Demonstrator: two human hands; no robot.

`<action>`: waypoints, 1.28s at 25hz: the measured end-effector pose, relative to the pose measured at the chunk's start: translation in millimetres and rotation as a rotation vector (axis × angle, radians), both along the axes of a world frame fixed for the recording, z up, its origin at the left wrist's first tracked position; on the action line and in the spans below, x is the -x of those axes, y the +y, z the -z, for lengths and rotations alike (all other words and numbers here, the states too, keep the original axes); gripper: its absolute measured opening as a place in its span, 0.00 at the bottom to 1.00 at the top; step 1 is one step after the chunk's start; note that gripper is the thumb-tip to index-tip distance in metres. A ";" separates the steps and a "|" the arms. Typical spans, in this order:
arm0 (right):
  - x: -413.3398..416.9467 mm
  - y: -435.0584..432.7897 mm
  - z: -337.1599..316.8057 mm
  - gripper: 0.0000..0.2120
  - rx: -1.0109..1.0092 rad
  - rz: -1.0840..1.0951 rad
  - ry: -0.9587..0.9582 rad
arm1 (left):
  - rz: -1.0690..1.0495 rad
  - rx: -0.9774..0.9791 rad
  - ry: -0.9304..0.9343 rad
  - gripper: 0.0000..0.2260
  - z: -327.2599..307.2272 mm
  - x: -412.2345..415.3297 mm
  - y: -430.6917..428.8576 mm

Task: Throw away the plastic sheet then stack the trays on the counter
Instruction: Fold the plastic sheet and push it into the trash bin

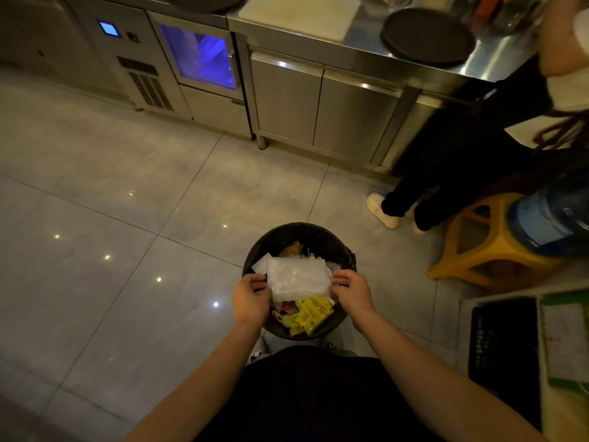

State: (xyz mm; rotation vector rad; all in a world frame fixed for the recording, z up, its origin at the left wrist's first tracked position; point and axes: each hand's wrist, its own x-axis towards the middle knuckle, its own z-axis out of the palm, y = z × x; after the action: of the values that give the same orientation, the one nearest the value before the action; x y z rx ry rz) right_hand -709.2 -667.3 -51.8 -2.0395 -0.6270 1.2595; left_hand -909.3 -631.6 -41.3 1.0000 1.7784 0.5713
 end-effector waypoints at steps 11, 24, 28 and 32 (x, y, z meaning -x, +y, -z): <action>18.4 16.5 6.3 0.06 0.057 0.028 -0.033 | 0.084 0.090 0.012 0.09 16.8 20.2 20.1; 9.7 26.9 15.3 0.08 0.141 -0.102 -0.108 | 0.225 0.054 0.028 0.14 21.1 10.2 28.8; 6.9 30.8 14.3 0.11 0.139 -0.109 -0.131 | 0.238 0.017 0.039 0.13 21.1 5.8 29.6; 5.0 28.3 12.5 0.10 0.137 -0.092 -0.117 | 0.224 0.012 0.042 0.13 22.4 3.8 28.6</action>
State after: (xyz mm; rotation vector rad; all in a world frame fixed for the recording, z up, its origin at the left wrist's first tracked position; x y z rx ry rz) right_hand -714.2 -639.0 -64.4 -2.2319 -0.7131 1.2733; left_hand -913.1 -603.0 -63.7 1.1919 1.6759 0.4013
